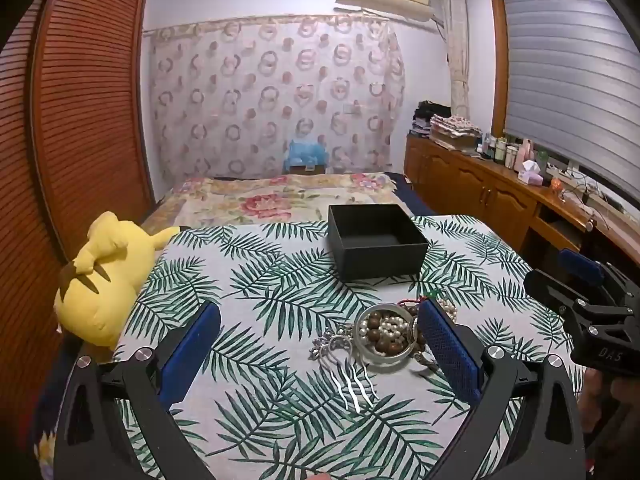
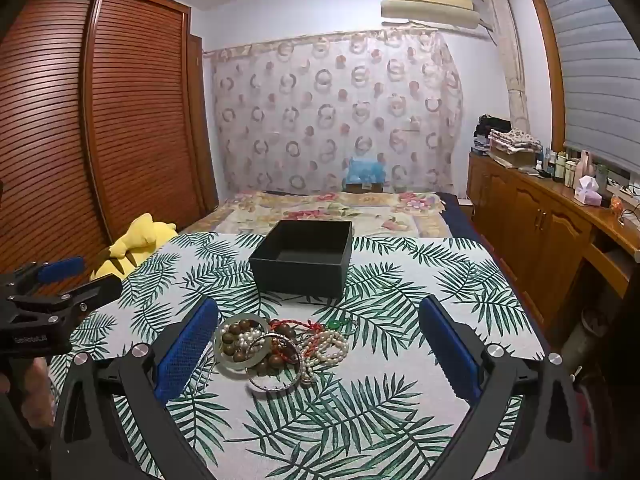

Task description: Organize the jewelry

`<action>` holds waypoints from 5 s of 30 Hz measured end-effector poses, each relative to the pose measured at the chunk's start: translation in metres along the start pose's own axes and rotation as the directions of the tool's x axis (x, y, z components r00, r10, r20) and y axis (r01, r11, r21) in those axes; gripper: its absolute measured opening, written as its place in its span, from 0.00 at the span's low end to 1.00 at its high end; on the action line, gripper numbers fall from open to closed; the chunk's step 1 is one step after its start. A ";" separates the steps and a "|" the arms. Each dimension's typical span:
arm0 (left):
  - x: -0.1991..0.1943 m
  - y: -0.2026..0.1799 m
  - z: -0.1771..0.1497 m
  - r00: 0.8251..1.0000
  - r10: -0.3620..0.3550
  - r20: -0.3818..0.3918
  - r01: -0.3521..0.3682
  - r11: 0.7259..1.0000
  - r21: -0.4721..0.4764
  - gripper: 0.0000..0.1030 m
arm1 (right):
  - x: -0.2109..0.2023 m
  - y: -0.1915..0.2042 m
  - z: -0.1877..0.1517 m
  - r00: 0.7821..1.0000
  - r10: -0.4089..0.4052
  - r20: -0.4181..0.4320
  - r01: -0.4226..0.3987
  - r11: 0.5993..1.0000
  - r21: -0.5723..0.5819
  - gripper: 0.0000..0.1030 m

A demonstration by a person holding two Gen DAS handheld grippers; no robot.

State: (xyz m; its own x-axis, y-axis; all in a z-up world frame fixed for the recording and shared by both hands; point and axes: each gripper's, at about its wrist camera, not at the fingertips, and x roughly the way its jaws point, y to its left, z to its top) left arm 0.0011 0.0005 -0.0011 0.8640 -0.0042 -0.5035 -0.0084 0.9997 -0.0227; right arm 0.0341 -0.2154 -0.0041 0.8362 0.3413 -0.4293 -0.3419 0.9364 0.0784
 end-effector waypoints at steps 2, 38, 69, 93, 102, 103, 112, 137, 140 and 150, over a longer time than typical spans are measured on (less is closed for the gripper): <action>0.000 0.001 0.001 1.000 -0.001 0.000 0.001 1.000 0.000 0.93 | 0.000 0.001 0.000 1.000 -0.001 0.000 0.001 1.000 0.001 0.98; -0.002 -0.001 0.000 1.000 0.007 0.009 -0.007 1.000 0.004 0.93 | -0.001 0.000 0.000 1.000 -0.002 0.000 0.002 1.000 0.002 0.98; -0.002 0.000 0.000 1.000 0.006 0.011 -0.006 1.000 0.004 0.93 | -0.002 0.000 0.001 1.000 -0.001 0.003 0.001 1.000 0.002 0.98; 0.035 0.013 -0.024 0.993 -0.010 -0.119 0.010 1.000 0.004 0.93 | 0.023 0.007 -0.019 0.991 0.064 -0.119 -0.069 0.997 -0.039 0.89; 0.050 0.017 -0.036 0.985 -0.025 -0.169 0.029 0.999 0.016 0.93 | 0.055 0.015 -0.035 0.967 0.127 -0.221 -0.142 0.988 -0.056 0.84; 0.051 0.017 -0.038 0.984 -0.027 -0.177 0.031 0.999 0.018 0.93 | 0.060 0.016 -0.038 0.961 0.136 -0.240 -0.155 0.986 -0.065 0.84; 0.071 0.017 -0.054 0.968 -0.037 -0.248 0.044 0.999 0.026 0.93 | 0.100 0.022 -0.048 0.920 0.171 -0.352 -0.222 0.969 -0.110 0.83; 0.114 0.026 -0.041 0.932 -0.121 -0.341 0.131 0.991 0.005 0.67 | 0.109 0.020 -0.037 0.887 0.259 -0.383 -0.319 0.942 -0.102 0.59; 0.122 0.026 -0.038 0.925 -0.135 -0.356 0.145 0.989 0.002 0.59 | 0.106 0.018 -0.036 0.887 0.263 -0.379 -0.319 0.943 -0.093 0.59; 0.144 0.019 -0.035 0.912 -0.181 -0.367 0.195 0.981 0.002 0.53 | 0.105 0.011 -0.038 0.888 0.243 -0.390 -0.303 0.948 -0.098 0.59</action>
State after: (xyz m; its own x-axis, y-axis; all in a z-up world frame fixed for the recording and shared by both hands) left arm 0.1080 0.0183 -0.1047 0.6048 -0.1934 -0.7726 0.1615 0.9797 -0.1188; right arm 0.1020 -0.1728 -0.0820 0.4924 0.4993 -0.7129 -0.6193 0.7765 0.1161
